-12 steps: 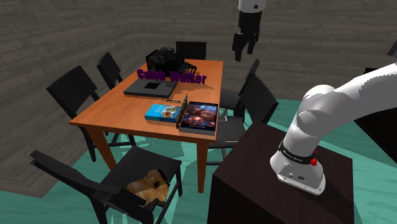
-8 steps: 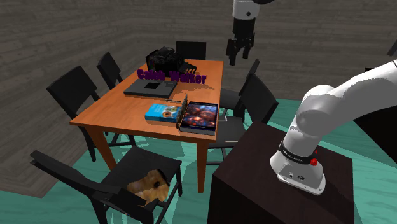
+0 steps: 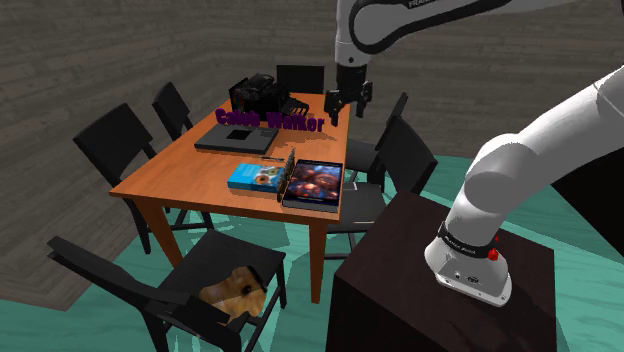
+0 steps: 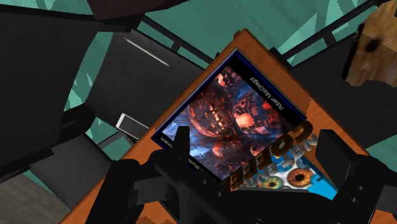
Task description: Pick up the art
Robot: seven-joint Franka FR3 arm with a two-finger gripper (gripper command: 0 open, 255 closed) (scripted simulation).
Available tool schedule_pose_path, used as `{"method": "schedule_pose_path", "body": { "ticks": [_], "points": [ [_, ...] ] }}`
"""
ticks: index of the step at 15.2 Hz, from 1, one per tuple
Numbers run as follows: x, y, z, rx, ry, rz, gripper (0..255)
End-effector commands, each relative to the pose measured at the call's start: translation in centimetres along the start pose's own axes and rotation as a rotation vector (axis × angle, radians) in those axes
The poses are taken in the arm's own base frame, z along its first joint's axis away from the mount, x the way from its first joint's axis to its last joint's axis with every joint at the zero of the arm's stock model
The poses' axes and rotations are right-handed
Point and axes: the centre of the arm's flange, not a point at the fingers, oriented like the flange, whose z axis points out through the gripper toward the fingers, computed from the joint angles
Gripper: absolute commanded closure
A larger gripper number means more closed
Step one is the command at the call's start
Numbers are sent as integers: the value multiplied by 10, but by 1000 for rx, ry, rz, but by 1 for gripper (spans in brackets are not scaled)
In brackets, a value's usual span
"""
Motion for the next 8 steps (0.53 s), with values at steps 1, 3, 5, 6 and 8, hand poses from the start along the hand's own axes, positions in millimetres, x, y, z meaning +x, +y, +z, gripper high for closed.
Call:
{"method": "schedule_pose_path", "body": {
  "ticks": [1,3,5,6,8],
  "points": [
    [14,-10,19,7,5,52,0],
    [29,-19,38,12,7,100,0],
    [43,-28,57,18,10,149,0],
    [51,-32,67,20,11,173,0],
    [67,-40,86,25,14,222,0]
  ]
}}
